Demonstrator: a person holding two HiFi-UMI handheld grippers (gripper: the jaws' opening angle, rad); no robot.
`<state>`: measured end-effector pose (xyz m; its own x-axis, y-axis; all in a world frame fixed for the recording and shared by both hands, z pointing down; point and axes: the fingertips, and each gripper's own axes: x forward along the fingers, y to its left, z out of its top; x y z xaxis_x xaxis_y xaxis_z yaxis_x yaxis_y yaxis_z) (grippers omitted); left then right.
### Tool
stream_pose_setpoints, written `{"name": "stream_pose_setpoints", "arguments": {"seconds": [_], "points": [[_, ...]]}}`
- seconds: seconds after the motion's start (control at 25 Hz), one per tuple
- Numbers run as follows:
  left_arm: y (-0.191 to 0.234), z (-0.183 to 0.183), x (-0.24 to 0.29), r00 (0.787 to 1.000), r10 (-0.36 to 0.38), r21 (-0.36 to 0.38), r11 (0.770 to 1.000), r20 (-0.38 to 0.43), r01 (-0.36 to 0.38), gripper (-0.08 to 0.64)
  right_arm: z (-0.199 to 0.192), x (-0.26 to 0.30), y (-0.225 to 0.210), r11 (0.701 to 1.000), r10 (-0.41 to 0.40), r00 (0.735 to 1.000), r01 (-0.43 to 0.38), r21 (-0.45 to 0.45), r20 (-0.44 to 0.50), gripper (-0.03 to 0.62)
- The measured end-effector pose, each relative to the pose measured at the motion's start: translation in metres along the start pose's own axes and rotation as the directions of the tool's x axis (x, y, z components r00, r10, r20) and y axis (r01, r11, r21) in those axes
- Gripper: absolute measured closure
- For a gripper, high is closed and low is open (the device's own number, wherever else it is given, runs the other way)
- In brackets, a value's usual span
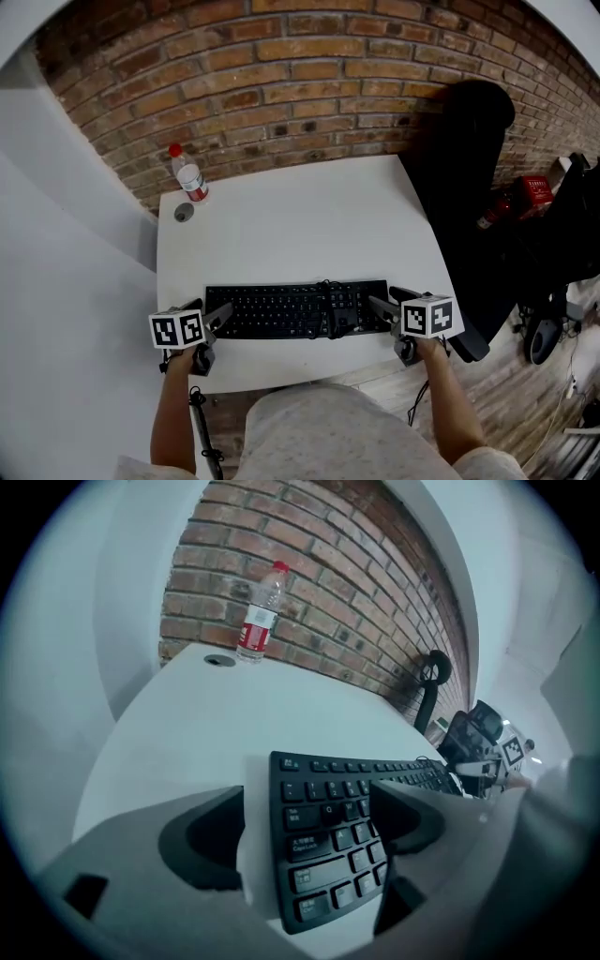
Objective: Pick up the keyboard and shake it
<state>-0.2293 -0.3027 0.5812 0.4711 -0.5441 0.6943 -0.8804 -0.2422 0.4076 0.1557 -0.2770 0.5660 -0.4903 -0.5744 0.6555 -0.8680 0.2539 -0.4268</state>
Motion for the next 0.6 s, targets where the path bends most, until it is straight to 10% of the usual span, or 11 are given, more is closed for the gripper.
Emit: {"name": "stream_pose_setpoints", "arguments": {"seconds": [0.6], "points": [[-0.008, 0.006, 0.022, 0.984, 0.023, 0.092, 0.996, -0.178, -0.007, 0.143, -0.004, 0.027, -0.003, 0.99, -0.041, 0.99, 0.058, 0.13, -0.133, 0.267]]}}
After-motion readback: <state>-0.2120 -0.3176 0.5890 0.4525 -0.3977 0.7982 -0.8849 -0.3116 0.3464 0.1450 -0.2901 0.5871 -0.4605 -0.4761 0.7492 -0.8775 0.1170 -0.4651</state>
